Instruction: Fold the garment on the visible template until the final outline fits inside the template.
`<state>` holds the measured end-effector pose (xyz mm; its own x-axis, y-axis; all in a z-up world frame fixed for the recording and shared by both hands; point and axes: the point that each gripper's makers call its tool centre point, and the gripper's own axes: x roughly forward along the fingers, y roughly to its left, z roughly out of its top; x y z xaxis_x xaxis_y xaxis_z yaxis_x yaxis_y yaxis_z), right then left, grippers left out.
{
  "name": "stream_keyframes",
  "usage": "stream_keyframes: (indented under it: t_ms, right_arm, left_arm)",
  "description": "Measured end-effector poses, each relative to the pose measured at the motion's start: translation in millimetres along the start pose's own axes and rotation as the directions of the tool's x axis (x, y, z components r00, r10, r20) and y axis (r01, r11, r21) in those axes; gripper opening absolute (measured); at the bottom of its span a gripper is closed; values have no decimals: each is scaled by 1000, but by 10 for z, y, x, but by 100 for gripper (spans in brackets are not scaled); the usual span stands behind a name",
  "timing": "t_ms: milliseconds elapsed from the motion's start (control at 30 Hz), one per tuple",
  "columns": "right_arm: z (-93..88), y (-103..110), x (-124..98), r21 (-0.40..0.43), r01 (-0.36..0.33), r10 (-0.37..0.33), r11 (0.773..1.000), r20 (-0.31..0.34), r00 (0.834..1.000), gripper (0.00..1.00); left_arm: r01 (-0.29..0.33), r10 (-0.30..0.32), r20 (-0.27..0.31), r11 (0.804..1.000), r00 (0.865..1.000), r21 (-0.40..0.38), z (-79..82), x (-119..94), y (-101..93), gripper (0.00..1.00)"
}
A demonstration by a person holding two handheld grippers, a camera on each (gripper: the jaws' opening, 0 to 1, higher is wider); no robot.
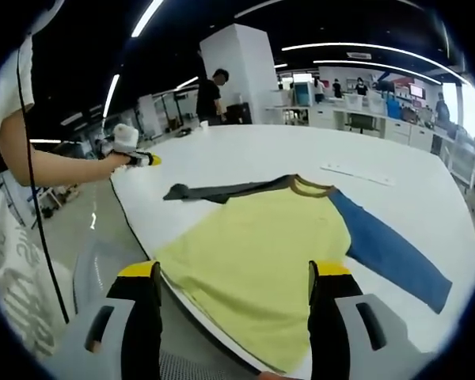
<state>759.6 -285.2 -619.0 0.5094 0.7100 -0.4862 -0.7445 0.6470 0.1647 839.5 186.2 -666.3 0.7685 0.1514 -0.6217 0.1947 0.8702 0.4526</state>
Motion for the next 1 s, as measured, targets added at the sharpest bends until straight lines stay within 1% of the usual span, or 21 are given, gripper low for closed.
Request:
stream_keyframes:
  t_ms: [33,67,100,133,167,200,233,267,333,367,400,467,567,600,633,667,700,767,800,900,1000]
  right_arm:
    - [-13,-3,3,6,0,0,1000,0,1000,76]
    - [-36,-2,10,11,0,0,1000,-5,1000,76]
    - [-56,5,21,10,-2,2,1000,-11,1000,76]
    - [-75,19,35,6,-7,7,1000,-19,1000,76]
    - [-78,28,44,4,-9,9,1000,-21,1000,76]
    - [-75,39,51,3,-12,12,1000,-22,1000,76]
    - [-62,53,58,2,-15,15,1000,-21,1000,76]
    - [-53,62,61,2,-16,16,1000,-19,1000,76]
    - [-34,85,70,-1,-22,22,1000,-17,1000,76]
    - [-33,85,70,-4,-22,22,1000,-18,1000,76]
    - [-34,85,69,-5,-22,22,1000,-18,1000,76]
    - [-39,70,54,-9,-16,16,1000,-21,1000,76]
    - [-49,21,4,-1,2,-2,1000,-18,1000,76]
    - [-63,1,-18,3,9,-9,1000,-20,1000,76]
    - [-72,-12,-29,5,15,-15,1000,-21,1000,76]
    - [-88,-27,-43,9,21,-20,1000,-23,1000,76]
    - [-94,-34,-48,11,24,-24,1000,-24,999,76]
    - [-103,-43,-57,15,31,-30,999,-26,999,76]
    - [-106,-43,-58,17,33,-32,999,-26,999,76]
    - [-106,-30,-43,21,32,-31,999,-26,999,76]
    - [-111,-11,-8,26,26,-25,999,-27,999,76]
  left_arm:
    - [51,-50,-11,998,999,33,-32,0,-221,0]
    - [77,-77,-7,995,997,66,-36,17,-339,0]
    - [109,-110,3,989,994,103,-34,51,-490,4]
    - [129,-131,9,987,991,92,-31,84,-591,12]
    - [157,-158,8,986,987,62,-26,122,-713,22]
    - [173,-174,12,984,985,40,-8,154,-791,31]
    - [171,-172,17,985,985,30,16,187,-824,34]
    - [167,-167,16,985,986,37,27,227,-855,37]
    - [149,-147,-34,985,989,87,-5,331,-901,42]
    - [149,-147,-26,984,989,93,13,377,-931,42]
    - [145,-143,-31,985,989,95,8,417,-944,42]
    - [133,-127,-68,986,990,99,-48,503,-957,39]
    - [113,-102,-100,987,990,114,-103,593,-907,20]
    - [111,-99,-104,987,990,115,-107,607,-897,11]
    - [107,-94,-106,987,990,122,-103,624,-884,4]
    - [101,-87,-111,986,990,131,-103,631,-861,0]
    - [87,-72,-115,987,991,132,-95,624,-824,0]
    - [82,-69,-108,989,992,121,-75,612,-780,0]
    - [78,-68,-99,992,993,99,-52,602,-743,0]
    - [74,-67,-91,995,994,73,-24,585,-628,0]
    - [66,-61,-85,996,995,66,30,569,-453,0]
